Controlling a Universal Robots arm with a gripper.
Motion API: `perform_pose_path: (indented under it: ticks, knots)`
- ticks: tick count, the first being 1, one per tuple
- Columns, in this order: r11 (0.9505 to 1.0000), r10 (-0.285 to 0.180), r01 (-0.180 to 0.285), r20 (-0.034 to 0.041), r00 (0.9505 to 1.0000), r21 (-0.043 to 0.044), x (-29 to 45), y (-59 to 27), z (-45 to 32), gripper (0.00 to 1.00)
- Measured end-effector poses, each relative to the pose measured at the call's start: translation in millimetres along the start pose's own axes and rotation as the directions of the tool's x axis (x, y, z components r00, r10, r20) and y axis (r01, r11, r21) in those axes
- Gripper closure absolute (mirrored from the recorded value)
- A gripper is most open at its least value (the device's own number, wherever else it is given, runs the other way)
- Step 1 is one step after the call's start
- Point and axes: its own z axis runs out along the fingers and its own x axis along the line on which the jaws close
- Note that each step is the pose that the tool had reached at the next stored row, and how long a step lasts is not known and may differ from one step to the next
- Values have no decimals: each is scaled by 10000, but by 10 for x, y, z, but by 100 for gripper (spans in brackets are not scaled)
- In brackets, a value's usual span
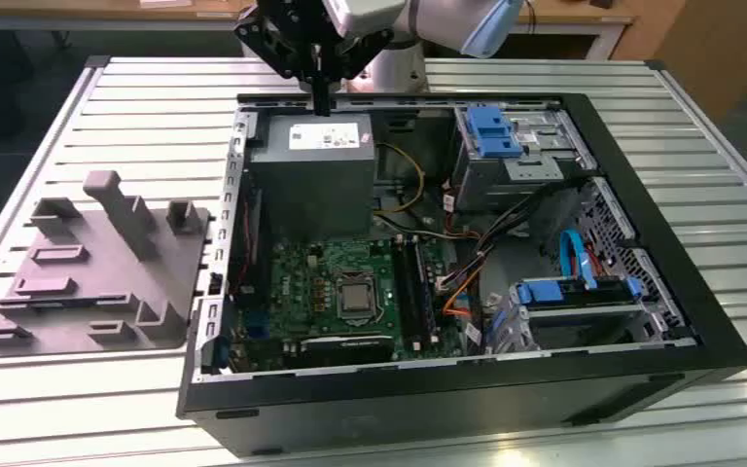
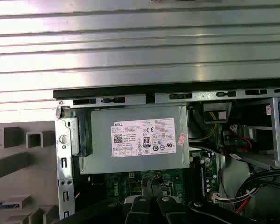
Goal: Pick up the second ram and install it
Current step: 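Reach for the second ram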
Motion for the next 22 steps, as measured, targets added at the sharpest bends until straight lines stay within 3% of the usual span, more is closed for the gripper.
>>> perform_pose_path:
  ticks: [13,17,22]
  knots:
    - [10000,2,-2,0,10000,1,5,0,0,90]
    - [10000,-1,1,0,10000,0,70,-5,-2,90]
    - [10000,0,0,0,10000,0,208,-16,-5,90]
